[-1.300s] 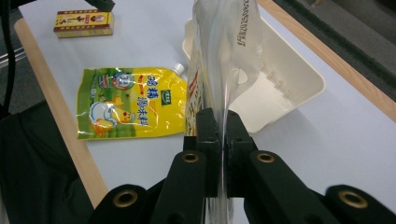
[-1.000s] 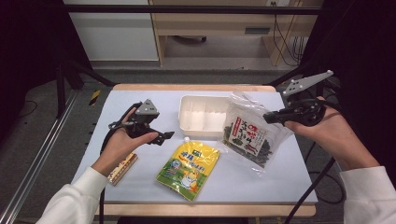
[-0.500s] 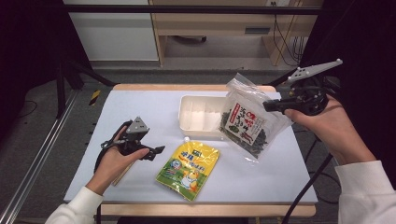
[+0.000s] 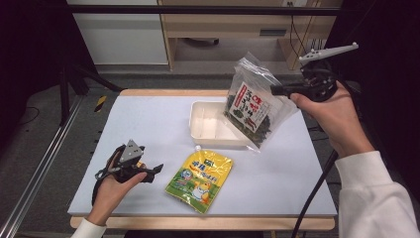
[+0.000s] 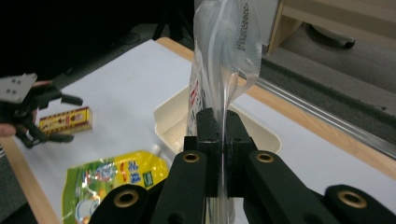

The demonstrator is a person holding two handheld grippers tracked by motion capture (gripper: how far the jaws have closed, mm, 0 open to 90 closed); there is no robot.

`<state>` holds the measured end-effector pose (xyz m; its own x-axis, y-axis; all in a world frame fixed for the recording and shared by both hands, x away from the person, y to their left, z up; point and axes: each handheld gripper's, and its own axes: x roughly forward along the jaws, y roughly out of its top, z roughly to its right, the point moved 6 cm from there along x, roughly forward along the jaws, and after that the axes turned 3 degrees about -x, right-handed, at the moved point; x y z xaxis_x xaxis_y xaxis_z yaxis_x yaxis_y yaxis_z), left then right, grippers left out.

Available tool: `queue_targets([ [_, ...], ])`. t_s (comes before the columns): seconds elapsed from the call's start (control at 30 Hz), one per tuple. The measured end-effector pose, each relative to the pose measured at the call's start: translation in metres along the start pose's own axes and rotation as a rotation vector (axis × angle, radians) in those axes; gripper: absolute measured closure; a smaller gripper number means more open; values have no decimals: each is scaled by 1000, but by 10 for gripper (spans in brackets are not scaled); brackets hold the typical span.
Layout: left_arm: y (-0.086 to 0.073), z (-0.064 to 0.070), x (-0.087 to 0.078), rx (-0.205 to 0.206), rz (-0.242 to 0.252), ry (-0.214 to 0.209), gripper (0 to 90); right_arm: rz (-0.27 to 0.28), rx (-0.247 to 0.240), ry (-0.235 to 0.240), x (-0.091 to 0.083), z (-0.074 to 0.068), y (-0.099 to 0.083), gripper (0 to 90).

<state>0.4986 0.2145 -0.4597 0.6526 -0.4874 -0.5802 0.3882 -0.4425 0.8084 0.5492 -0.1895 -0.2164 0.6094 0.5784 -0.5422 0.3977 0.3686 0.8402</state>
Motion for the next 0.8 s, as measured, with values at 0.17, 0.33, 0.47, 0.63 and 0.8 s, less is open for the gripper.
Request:
queue_targets([
  [0.17,-12,0,-7,-5,4,1,74,43,4,-8,19,7,18,884],
  [0.33,-20,-10,-12,-54,18,4,64,65,18,-3,38,15,29,885],
  [0.47,-26,-17,-14,-77,20,17,64,59,36,-4,52,21,35,885],
  [0.63,-33,-21,-15,-103,17,21,66,51,54,-16,67,28,36,885],
  [0.8,-34,-21,-13,-107,17,29,68,51,81,-28,75,35,30,885],
])
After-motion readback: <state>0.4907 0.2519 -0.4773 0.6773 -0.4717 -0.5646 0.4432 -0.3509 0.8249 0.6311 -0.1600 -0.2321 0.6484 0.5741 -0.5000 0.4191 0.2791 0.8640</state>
